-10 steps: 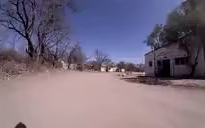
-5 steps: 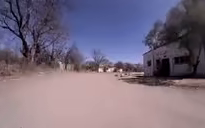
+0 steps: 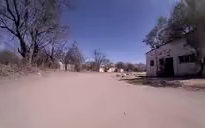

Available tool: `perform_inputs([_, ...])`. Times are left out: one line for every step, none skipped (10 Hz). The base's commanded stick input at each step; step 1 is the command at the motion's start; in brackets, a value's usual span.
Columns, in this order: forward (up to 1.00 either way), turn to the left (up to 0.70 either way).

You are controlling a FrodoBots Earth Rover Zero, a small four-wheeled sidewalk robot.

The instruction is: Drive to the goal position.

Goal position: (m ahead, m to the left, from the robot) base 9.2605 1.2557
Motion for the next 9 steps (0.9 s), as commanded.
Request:
perform_inputs([1.0,0.0])
perform_inputs([1.0,0.0])
perform_inputs([1.0,0.0])
perform_inputs([1.0,0.0])
perform_inputs([1.0,0.0])
perform_inputs([1.0,0.0])
perform_inputs([1.0,0.0])
perform_inputs([1.0,0.0])
perform_inputs([1.0,0.0])
